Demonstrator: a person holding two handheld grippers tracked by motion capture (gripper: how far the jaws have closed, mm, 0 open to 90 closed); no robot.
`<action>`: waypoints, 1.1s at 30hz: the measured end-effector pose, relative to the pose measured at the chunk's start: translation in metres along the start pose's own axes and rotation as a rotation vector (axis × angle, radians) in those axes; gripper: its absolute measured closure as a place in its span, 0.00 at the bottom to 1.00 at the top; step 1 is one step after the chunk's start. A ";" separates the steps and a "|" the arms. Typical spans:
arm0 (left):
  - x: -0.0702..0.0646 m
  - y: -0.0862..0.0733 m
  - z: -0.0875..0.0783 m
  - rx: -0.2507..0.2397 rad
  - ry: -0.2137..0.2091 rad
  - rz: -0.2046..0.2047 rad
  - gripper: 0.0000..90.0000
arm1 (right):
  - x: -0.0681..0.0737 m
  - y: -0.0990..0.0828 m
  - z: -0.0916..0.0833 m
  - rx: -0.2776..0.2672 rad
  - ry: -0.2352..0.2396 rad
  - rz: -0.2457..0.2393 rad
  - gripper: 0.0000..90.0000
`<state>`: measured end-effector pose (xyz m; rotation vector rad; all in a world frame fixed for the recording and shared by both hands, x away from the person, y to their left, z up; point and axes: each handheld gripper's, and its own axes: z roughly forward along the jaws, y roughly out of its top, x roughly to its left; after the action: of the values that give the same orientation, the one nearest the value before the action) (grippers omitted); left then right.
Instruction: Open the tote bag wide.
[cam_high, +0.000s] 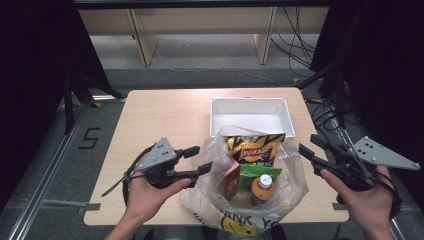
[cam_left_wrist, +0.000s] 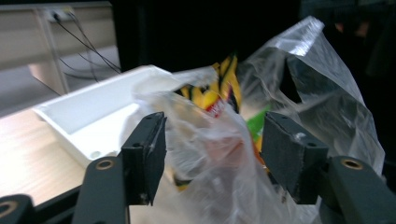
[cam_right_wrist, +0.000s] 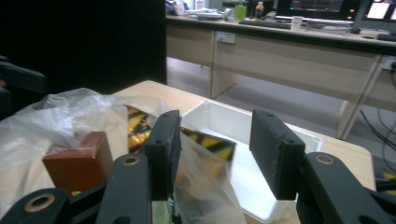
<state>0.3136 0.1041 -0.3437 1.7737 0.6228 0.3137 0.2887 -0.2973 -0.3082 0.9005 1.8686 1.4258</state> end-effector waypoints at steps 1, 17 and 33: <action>0.000 0.000 0.000 0.000 0.000 0.000 0.43 | 0.003 0.000 0.001 0.008 0.011 0.019 0.59; 0.002 0.009 0.035 0.142 -0.054 0.000 0.40 | 0.015 -0.003 0.016 0.094 0.153 0.022 0.56; 0.004 0.011 0.039 0.178 -0.037 0.041 0.75 | 0.014 -0.011 0.022 0.175 0.120 -0.027 0.87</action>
<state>0.3394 0.0725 -0.3449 1.9611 0.6034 0.2591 0.2964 -0.2761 -0.3246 0.8854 2.1131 1.3428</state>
